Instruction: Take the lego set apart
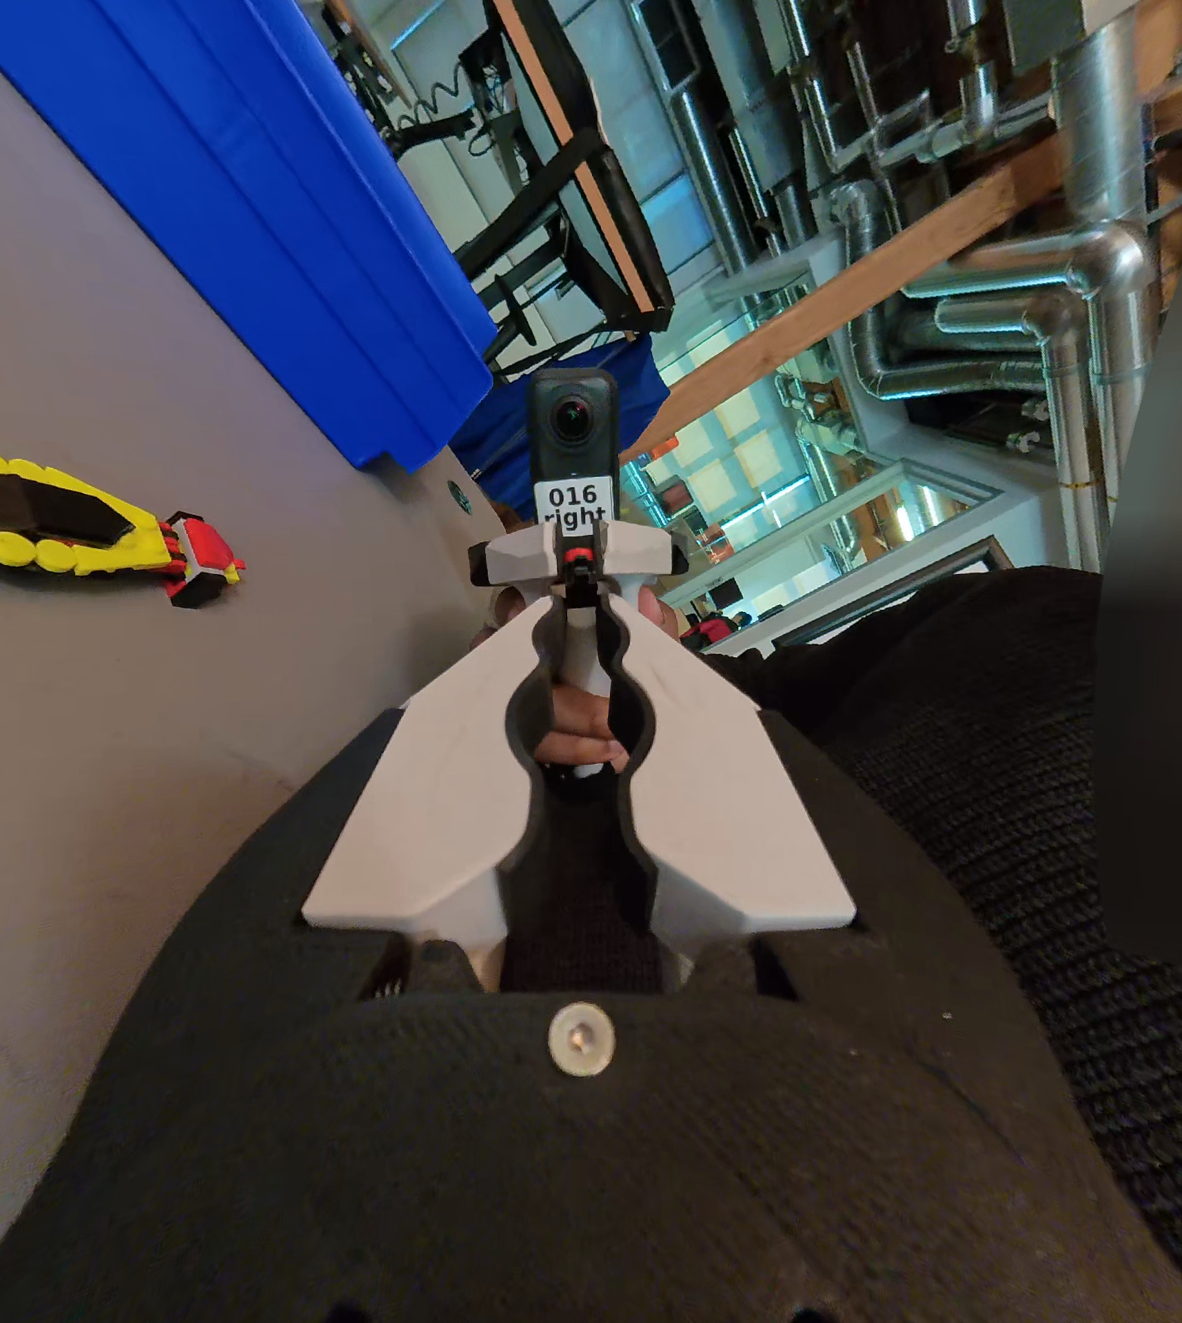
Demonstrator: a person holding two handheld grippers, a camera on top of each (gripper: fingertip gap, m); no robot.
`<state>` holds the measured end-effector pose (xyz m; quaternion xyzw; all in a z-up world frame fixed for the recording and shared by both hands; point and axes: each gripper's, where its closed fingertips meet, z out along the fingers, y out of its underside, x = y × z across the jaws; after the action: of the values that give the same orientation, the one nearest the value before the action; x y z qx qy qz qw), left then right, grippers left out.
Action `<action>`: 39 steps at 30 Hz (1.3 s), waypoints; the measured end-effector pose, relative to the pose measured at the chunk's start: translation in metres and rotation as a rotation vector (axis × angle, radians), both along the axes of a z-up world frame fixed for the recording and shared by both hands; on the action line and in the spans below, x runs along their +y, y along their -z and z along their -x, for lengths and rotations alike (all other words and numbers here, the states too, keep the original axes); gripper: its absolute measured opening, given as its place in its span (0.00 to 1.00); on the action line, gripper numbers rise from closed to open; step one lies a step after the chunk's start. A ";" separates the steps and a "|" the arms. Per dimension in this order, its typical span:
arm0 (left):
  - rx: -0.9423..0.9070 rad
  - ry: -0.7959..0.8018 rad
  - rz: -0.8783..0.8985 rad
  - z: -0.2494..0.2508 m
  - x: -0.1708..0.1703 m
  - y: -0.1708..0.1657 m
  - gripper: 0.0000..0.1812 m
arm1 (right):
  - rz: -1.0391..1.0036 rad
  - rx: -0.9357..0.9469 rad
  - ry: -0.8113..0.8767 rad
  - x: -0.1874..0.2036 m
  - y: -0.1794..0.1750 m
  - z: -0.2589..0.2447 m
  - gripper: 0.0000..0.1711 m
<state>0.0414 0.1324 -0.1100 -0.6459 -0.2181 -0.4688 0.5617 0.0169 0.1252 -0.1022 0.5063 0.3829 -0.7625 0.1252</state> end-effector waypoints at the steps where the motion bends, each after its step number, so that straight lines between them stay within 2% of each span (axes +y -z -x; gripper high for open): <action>1: 0.005 -0.004 -0.002 0.001 0.000 0.000 0.04 | 0.018 -0.006 0.005 0.002 0.000 0.001 0.04; 19: 0.016 -0.046 -0.006 0.010 -0.002 0.002 0.03 | 0.063 -0.047 0.008 0.005 0.005 0.004 0.04; 27: 0.007 -0.064 -0.005 0.014 -0.003 0.002 0.00 | 0.040 -0.043 -0.004 0.006 0.006 0.004 0.00; 31: 0.021 -0.104 0.026 0.024 -0.003 0.007 0.00 | 0.026 -0.048 0.041 0.021 0.008 0.008 0.00; 34: 0.028 -0.132 0.033 0.034 -0.006 0.009 0.00 | -0.196 -0.009 0.021 0.033 0.011 0.007 0.00; 36: 0.027 -0.151 0.034 0.040 -0.007 0.009 0.00 | -0.496 0.046 -0.046 0.036 0.020 0.000 0.00; 39: 0.018 -0.157 0.041 0.046 -0.008 0.011 0.00 | -0.989 0.123 -0.214 0.038 0.055 -0.022 0.05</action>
<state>-0.0044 0.1244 -0.1214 -0.6424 -0.2725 -0.4127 0.5854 0.0385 0.1634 -0.1572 0.4173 0.7544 -0.5011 -0.0749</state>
